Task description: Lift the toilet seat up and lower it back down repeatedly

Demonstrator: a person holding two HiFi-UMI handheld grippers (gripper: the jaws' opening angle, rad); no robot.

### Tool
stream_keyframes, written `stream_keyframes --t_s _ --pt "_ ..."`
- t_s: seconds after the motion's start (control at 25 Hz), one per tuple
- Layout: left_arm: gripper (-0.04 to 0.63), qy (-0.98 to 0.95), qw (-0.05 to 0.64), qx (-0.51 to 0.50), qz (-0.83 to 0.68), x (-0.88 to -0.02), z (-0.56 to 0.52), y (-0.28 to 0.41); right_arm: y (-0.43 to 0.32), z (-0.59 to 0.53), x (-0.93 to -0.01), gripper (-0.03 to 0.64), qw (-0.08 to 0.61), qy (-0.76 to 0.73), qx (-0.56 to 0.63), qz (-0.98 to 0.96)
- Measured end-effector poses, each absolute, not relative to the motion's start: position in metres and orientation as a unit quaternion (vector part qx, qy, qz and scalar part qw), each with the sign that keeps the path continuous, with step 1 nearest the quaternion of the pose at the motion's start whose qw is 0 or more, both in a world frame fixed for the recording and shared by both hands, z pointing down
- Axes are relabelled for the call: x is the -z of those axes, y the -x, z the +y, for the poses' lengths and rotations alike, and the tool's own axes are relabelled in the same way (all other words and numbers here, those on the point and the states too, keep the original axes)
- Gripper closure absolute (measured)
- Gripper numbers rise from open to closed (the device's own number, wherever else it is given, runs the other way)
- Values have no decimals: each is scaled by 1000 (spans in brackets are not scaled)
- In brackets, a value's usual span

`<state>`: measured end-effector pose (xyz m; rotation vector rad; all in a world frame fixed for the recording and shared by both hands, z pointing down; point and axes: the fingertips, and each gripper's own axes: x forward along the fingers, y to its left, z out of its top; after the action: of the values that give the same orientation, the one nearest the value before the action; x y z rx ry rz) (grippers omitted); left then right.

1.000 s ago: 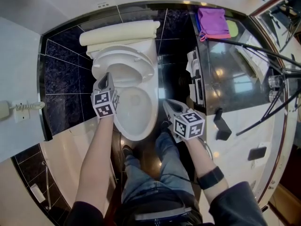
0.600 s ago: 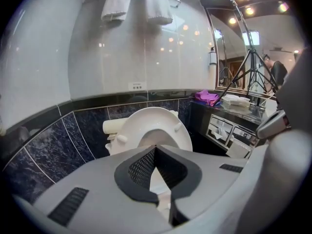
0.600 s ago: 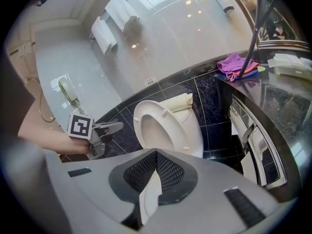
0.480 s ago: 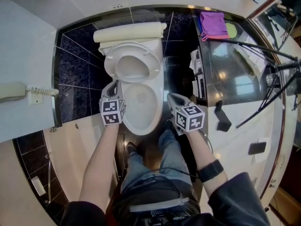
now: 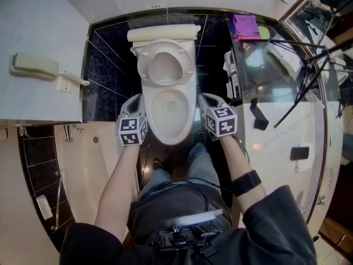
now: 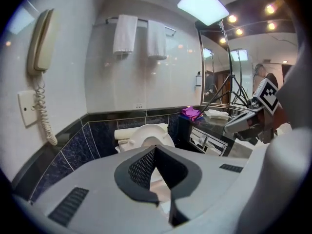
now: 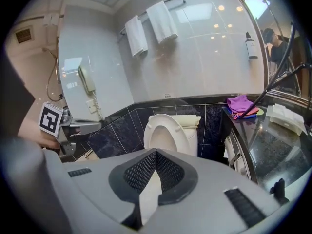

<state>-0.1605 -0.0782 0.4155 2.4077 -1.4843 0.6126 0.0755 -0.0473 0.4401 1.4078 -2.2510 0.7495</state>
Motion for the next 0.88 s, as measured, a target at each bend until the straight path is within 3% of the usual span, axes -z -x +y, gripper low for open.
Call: stream_keyframes --t_s 0.88 --pt "595 -845 117 -185 -487 -349 42 229 -57 72 -387 603 203 -569 -201 -771"
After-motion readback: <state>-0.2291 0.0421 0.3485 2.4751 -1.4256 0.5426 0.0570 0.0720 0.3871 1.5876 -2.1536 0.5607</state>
